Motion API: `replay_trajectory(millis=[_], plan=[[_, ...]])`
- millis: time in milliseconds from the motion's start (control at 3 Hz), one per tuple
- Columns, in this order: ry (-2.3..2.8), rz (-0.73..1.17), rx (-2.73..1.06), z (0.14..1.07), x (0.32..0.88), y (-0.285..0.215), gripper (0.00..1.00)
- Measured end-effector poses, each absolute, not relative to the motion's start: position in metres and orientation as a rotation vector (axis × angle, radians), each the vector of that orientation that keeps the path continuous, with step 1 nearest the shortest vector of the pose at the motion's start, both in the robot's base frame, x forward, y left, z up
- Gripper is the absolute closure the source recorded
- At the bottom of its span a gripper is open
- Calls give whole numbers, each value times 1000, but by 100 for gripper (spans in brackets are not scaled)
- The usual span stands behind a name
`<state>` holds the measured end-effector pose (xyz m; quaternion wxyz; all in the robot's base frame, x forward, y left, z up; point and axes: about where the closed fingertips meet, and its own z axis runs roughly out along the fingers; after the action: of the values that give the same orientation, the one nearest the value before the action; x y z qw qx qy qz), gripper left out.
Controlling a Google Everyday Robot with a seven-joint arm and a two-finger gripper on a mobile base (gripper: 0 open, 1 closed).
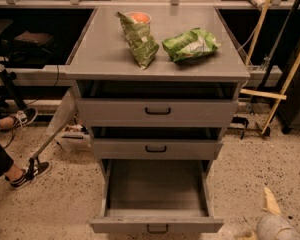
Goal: Open bottom drawer
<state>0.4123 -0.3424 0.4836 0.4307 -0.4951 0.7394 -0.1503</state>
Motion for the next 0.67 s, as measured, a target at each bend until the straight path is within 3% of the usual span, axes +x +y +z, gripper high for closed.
replay_trajectory(millis=[667], plan=[[1319,-201,-1244,586,349,-199,0]])
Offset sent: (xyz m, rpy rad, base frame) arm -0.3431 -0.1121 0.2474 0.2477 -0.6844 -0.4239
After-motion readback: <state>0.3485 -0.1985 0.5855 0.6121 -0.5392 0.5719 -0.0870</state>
